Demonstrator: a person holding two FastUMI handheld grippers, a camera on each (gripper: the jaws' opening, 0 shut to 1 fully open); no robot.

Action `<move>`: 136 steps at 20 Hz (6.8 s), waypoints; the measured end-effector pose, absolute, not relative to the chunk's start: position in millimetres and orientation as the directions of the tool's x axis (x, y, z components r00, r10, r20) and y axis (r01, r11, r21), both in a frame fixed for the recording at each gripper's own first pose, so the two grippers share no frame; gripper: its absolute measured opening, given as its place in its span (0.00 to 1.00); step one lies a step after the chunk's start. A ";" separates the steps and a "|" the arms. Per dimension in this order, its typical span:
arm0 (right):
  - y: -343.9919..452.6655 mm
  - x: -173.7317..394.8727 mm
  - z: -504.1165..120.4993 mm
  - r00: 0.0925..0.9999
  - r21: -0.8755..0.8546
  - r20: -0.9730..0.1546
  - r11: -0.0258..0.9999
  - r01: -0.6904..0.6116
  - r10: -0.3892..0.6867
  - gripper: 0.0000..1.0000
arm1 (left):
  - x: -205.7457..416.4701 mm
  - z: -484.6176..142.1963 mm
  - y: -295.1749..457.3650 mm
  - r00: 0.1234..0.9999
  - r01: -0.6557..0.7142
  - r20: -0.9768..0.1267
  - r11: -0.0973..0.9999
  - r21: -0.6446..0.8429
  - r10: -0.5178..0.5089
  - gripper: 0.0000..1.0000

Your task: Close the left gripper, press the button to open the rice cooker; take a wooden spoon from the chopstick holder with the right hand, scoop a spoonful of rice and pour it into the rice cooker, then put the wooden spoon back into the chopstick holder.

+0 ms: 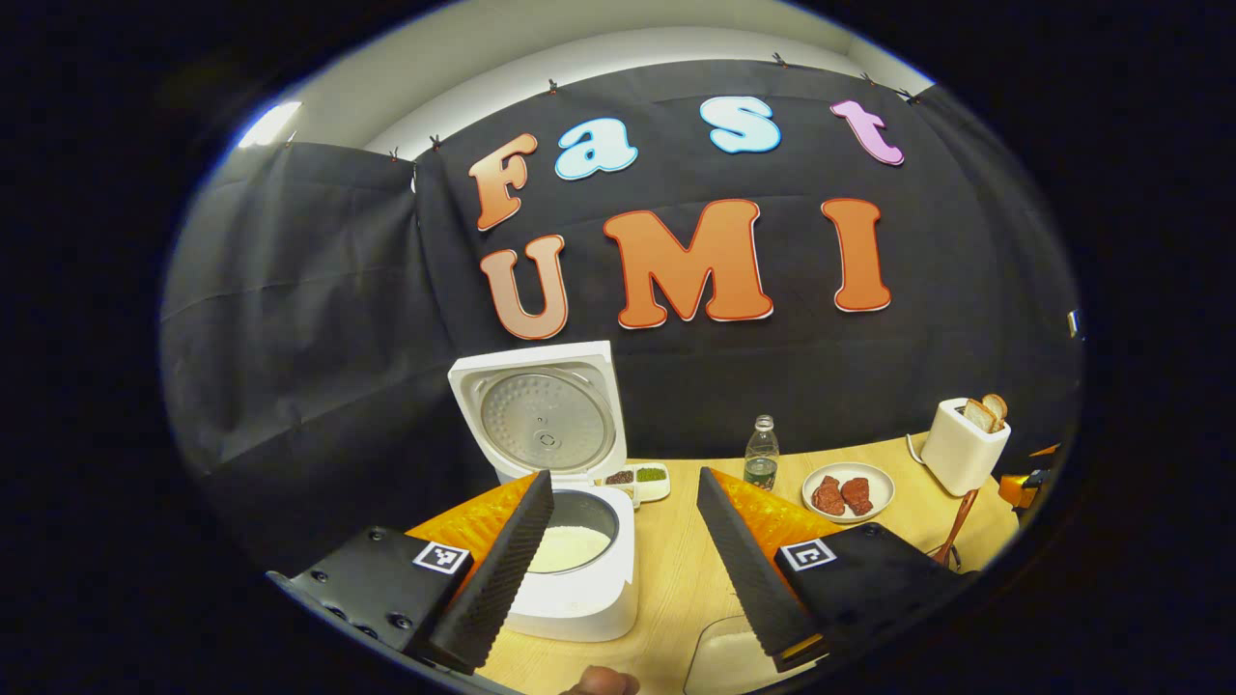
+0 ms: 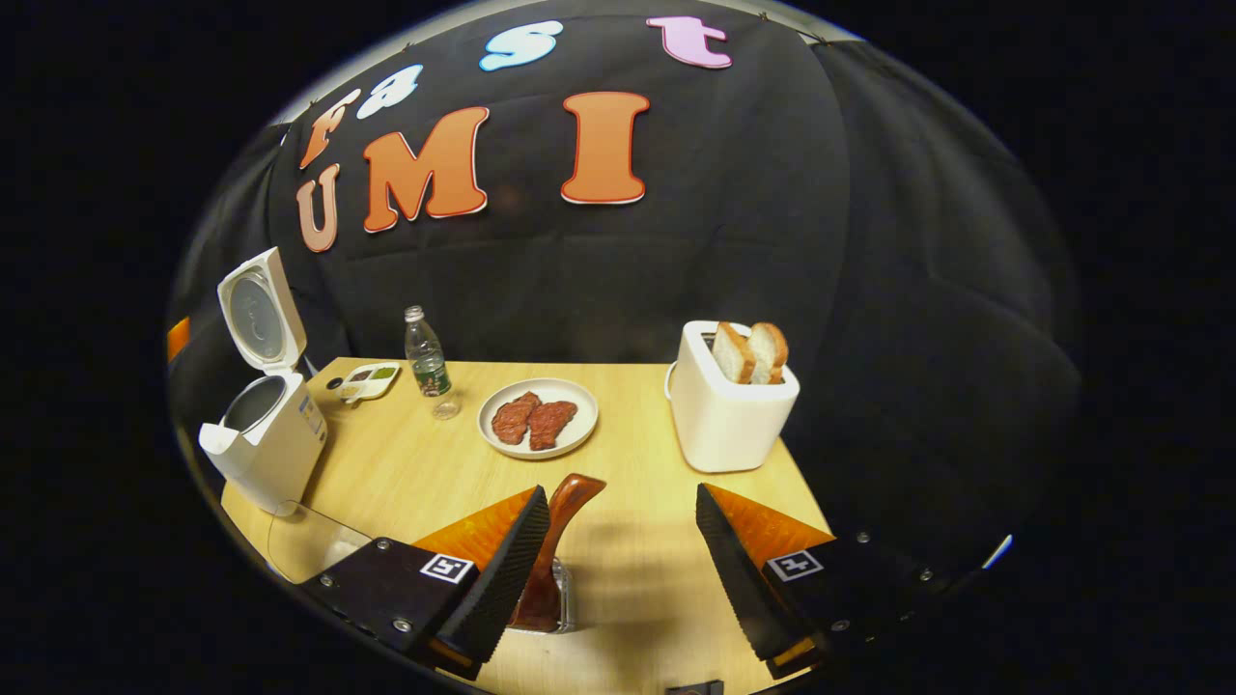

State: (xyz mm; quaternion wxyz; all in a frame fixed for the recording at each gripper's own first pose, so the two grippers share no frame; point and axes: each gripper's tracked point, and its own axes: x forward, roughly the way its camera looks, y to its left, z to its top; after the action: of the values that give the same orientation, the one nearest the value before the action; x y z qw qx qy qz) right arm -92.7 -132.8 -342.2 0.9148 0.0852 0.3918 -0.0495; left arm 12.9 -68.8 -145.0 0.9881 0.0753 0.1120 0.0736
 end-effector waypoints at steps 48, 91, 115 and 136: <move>2.4 -82.8 -240.2 0.758 0.554 -0.603 0.814 0.175 0.247 0.11 | -4.3 -152.4 5.2 0.959 -0.182 -0.200 0.978 0.103 0.200 1.00; 212.8 -145.9 -343.7 0.604 0.434 -0.727 0.900 0.036 0.327 0.11 | -12.1 -210.9 136.0 0.892 -0.210 -0.391 0.974 0.085 0.226 1.00; 76.3 -116.0 -349.1 0.696 0.840 -0.537 0.230 0.491 0.477 0.11 | -12.9 -190.5 106.4 0.922 -0.173 -0.334 0.979 0.105 0.198 1.00; 198.6 34.0 -171.8 0.730 0.957 -0.090 -0.145 0.253 0.678 0.11 | -58.0 -140.9 167.7 0.906 -0.386 -0.154 0.919 0.075 0.394 0.96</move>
State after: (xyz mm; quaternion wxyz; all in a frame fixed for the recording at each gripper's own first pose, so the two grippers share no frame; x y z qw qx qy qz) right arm 34.0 198.6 -171.8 0.5719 0.7333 0.3171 0.1859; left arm -58.0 167.7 -140.9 0.9761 0.0216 0.0834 0.1998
